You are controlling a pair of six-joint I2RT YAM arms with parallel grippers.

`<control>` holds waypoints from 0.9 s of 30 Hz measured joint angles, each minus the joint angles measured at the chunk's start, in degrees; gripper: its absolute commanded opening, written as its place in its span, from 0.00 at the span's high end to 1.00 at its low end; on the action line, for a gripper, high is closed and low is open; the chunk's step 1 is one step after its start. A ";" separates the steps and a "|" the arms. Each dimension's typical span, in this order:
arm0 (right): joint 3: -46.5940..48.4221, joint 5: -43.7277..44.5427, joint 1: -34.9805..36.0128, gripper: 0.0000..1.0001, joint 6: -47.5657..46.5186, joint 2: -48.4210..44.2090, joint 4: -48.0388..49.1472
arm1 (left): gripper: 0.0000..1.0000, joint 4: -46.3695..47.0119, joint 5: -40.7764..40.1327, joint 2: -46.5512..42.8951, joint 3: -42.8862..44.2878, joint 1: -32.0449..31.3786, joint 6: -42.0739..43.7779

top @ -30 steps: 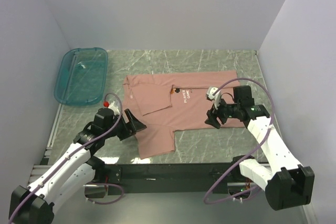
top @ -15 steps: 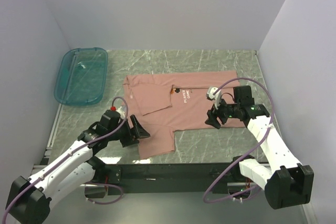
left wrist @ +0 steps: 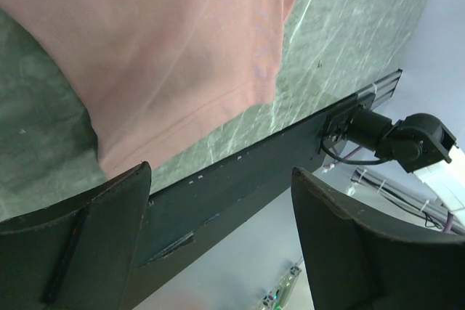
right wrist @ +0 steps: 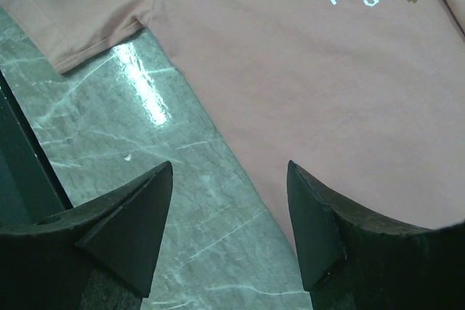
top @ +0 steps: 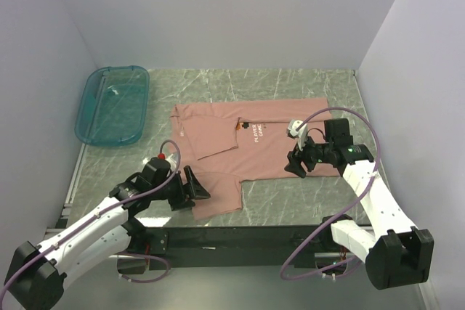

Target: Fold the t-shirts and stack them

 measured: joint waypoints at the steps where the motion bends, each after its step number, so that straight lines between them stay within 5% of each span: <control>1: 0.00 0.00 -0.07 0.29 0.00 0.00 0.00 | 0.17 0.00 -0.02 0.00 0.00 -0.31 -0.20; 13: 0.00 0.00 -0.20 0.30 0.00 0.00 -0.02 | 0.18 0.15 -2.14 0.57 -0.76 -5.33 -3.78; 27: 0.00 -0.09 -0.61 0.30 0.00 0.00 -0.13 | 0.35 -3.82 -9.38 4.02 -1.31 -13.00 -10.40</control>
